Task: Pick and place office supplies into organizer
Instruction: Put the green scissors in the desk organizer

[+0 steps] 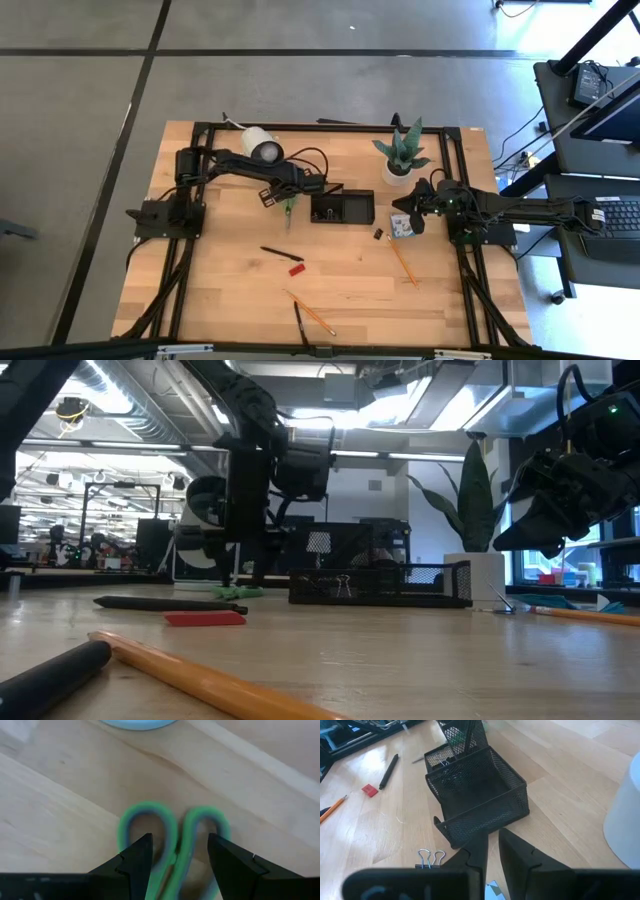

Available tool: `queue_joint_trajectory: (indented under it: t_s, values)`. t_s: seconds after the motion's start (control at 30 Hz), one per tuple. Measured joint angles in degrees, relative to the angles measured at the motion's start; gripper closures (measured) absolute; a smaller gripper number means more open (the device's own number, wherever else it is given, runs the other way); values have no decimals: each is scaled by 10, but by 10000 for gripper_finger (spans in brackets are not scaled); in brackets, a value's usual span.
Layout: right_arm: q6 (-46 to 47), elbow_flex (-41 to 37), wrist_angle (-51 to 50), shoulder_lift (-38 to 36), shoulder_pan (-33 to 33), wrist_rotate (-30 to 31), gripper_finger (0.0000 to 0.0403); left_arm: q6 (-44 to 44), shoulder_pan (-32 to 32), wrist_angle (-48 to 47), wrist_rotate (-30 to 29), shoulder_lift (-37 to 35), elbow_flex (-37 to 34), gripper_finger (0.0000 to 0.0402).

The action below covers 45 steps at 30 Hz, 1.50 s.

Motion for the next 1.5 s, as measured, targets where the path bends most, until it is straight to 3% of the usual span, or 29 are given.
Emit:
queue_joint_trajectory:
  t_s: [0.63,0.8,1.5]
  values:
    - [-7,0,0,0,1,0,352,76,-16,-80,35,5,1,219]
    - [-7,0,0,0,1,0,352,114,-16,-76,24,5,1,219]
    - [7,0,0,0,1,0,352,115,-16,-52,0,6,0,219]
